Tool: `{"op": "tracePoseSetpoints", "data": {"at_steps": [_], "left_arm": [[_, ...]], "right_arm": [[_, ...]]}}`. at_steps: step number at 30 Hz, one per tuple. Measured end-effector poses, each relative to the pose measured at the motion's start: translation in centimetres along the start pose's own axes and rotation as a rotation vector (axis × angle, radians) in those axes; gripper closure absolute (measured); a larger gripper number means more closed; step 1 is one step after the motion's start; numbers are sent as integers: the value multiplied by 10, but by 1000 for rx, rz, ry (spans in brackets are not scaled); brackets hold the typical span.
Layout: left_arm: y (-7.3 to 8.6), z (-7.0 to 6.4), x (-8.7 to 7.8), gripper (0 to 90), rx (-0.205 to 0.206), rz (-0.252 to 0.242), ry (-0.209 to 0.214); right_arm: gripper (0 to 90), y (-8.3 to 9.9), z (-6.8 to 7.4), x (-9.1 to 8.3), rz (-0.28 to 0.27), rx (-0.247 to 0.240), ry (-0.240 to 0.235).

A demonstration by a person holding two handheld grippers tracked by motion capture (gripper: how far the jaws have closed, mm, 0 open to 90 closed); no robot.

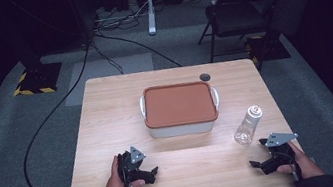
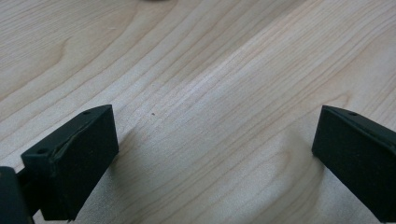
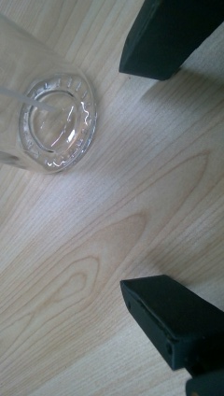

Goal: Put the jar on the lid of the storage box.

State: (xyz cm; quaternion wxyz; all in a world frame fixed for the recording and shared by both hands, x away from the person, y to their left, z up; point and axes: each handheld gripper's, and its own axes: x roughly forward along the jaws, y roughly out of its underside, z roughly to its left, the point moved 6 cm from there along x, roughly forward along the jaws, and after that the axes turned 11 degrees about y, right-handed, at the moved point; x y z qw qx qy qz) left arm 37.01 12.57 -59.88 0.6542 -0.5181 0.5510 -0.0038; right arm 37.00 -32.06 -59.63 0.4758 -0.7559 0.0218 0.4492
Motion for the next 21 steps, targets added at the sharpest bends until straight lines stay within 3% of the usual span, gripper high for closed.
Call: {"op": "tracePoseSetpoints", "data": {"at_steps": [10, 21], "left_arm": [[0, 0, 0, 3, 0, 1, 1], [0, 0, 0, 3, 0, 1, 1]], "right_arm": [[20, 0, -4, -3, 27, -4, 23], [24, -6, -10, -10, 24, 34, 58]]}}
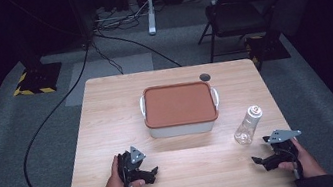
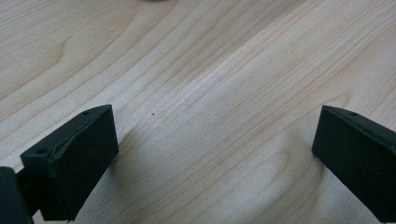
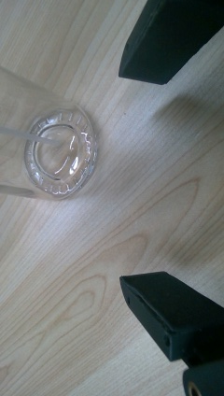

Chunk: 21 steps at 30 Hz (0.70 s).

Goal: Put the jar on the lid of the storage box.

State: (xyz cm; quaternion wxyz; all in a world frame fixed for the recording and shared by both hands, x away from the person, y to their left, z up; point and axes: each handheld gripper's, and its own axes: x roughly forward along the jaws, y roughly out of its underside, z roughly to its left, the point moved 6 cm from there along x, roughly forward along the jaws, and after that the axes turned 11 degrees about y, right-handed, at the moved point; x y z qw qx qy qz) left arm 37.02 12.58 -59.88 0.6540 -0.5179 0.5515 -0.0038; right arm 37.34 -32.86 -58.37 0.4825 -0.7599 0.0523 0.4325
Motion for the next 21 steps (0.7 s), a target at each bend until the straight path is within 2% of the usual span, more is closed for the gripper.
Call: {"op": "tracePoseSetpoints", "data": {"at_steps": [9, 15, 21], "left_arm": [[0, 0, 0, 3, 0, 0, 0], [0, 0, 0, 3, 0, 0, 0], [0, 0, 0, 3, 0, 0, 0]], "right_arm": [[24, -7, -2, -9, -25, 25, 30], [23, -9, -1, -12, -33, 18, 34], [22, -14, -3, -16, -50, 23, 67]]}}
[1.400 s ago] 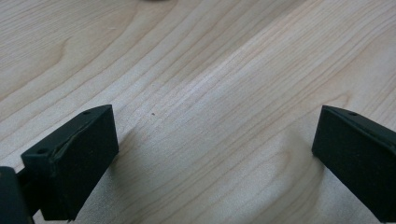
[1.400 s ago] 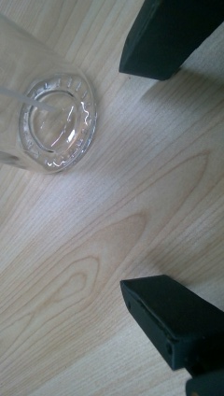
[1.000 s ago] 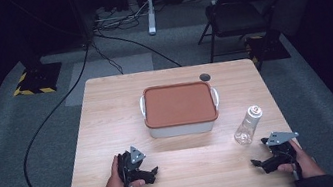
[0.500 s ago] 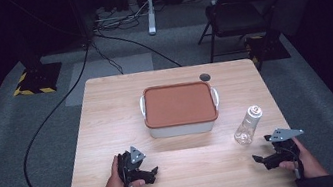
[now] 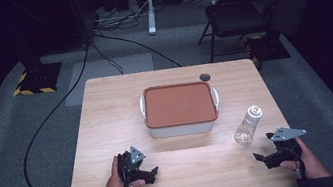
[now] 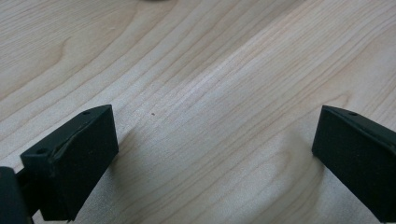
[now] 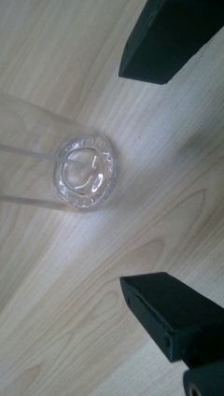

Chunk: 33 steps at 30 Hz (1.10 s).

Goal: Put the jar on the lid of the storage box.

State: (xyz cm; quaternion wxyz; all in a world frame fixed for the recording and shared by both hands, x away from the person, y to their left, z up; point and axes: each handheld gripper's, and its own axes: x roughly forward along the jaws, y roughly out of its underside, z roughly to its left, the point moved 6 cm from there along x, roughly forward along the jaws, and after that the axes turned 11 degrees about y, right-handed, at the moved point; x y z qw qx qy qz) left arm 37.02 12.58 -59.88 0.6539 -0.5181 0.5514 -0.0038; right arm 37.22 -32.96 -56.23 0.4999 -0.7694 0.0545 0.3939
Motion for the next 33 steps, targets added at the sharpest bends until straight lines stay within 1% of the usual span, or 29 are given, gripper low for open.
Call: {"op": "tracePoseSetpoints", "data": {"at_steps": [5, 8, 17, 21, 33], "left_arm": [[0, 0, 0, 3, 0, 0, 0], [0, 0, 0, 3, 0, 0, 0], [0, 0, 0, 3, 0, 0, 0], [0, 0, 0, 2, 0, 0, 0], [0, 0, 0, 3, 0, 0, 0]], "right_arm": [[22, -2, -3, -2, -16, 8, 25], [23, -3, -6, -2, -22, 23, 36], [23, -4, -8, -2, -29, 39, 46], [23, -5, -9, -1, -36, 57, 51], [24, -9, -10, 1, -54, 69, 73]]}}
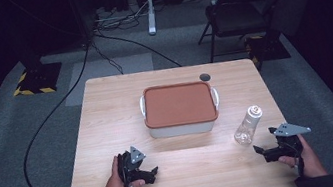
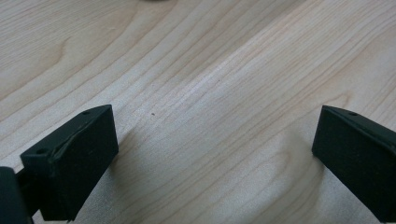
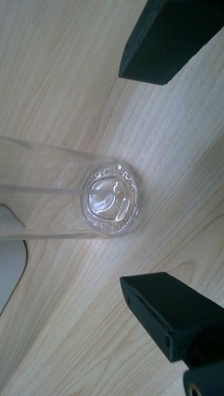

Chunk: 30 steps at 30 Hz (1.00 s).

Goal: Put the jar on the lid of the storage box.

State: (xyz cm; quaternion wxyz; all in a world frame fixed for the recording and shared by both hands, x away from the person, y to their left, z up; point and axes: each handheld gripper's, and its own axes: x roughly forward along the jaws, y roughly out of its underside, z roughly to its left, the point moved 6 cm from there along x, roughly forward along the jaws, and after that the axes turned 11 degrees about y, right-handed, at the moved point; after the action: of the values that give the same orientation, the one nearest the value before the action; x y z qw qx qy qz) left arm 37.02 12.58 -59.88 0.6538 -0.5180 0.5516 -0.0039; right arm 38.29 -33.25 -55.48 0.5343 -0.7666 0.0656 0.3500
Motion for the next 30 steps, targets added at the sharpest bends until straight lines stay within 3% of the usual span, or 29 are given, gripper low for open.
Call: {"op": "tracePoseSetpoints", "data": {"at_steps": [15, 30], "left_arm": [[0, 0, 0, 2, 0, 0, 0], [0, 0, 0, 3, 0, 0, 0]], "right_arm": [[29, -13, 3, 3, -30, 11, 18], [29, -22, 8, 12, -19, 9, 18]]}}
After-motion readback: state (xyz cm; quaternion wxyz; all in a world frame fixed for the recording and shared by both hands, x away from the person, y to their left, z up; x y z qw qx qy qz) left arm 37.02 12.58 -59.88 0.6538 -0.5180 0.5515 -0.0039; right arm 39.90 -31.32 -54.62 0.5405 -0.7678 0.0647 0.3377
